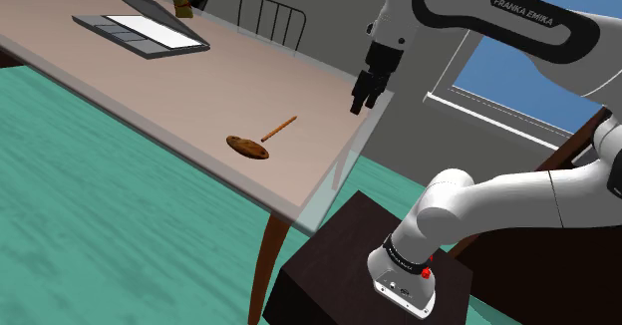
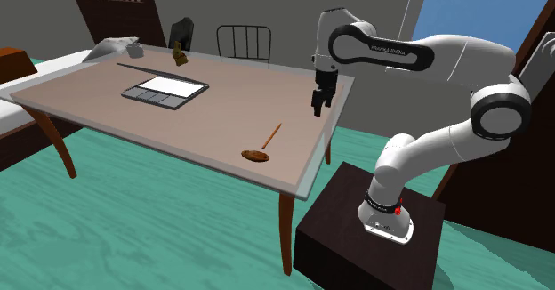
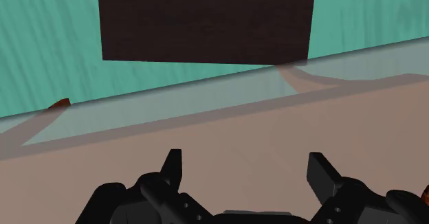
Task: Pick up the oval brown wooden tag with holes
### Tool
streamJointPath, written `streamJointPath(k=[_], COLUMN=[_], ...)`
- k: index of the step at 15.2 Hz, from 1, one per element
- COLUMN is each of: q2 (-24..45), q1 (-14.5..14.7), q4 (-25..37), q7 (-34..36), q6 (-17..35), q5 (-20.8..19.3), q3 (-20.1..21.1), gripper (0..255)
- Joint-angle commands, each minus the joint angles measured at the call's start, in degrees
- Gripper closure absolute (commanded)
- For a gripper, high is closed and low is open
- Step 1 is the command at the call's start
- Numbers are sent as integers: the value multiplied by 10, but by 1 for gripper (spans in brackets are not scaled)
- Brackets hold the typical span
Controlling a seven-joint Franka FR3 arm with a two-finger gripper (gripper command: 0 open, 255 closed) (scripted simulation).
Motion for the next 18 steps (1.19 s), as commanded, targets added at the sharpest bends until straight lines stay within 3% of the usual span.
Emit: streamJointPath(k=[1, 10, 18], q2=[0, 108, 240], q1=[0, 27, 40], q4=[0, 45, 132], q7=[0, 108, 209], q6=[0, 73, 128], q5=[0, 54, 58], q3=[0, 105, 194], gripper=[0, 0, 0])
